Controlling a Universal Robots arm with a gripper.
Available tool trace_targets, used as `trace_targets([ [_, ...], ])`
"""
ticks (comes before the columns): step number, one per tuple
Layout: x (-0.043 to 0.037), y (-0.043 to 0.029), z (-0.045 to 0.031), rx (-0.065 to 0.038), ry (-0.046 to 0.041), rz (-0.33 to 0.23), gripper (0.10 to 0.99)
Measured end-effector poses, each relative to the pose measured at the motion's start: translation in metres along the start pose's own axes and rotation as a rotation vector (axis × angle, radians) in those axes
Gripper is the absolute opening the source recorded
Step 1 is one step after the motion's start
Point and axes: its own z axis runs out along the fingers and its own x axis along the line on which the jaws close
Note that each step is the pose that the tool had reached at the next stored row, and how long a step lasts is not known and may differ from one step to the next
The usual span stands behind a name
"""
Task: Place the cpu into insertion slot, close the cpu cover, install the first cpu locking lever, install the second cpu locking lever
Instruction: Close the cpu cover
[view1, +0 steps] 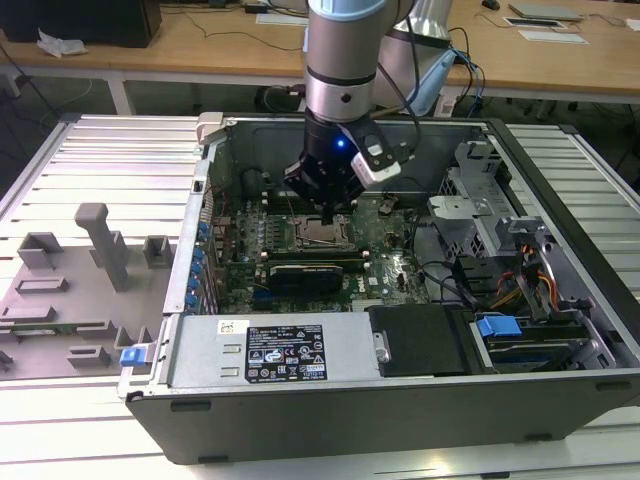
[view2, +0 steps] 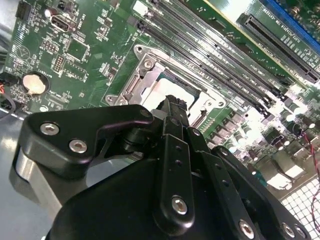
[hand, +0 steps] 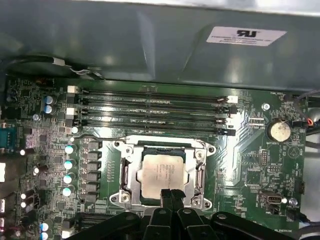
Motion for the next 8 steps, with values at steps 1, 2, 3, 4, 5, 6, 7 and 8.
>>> trace_targets([
  [1,0.0012,0.0001,0.0003,-0.014,-0.0022,0.000,0.106],
  [2,0.0017,0.0002,0.0004,-0.024,-0.0039,0.000,0.106],
  [3,0.0022,0.0002,0.0005,-0.033,-0.0056,0.000,0.106],
  [4,0.0037,0.0003,0.0010,-0.043,-0.0084,0.000,0.106],
  [5,0.0050,0.0002,0.0018,-0.047,-0.0101,0.000,0.106],
  [6,0.0060,-0.0004,0.0027,-0.049,-0.0115,0.000,0.106],
  [7,0.0069,-0.0014,0.0033,-0.051,-0.0132,0.000,0.106],
  [8,0.0082,-0.0027,0.0039,-0.053,-0.0159,0.000,0.106],
])
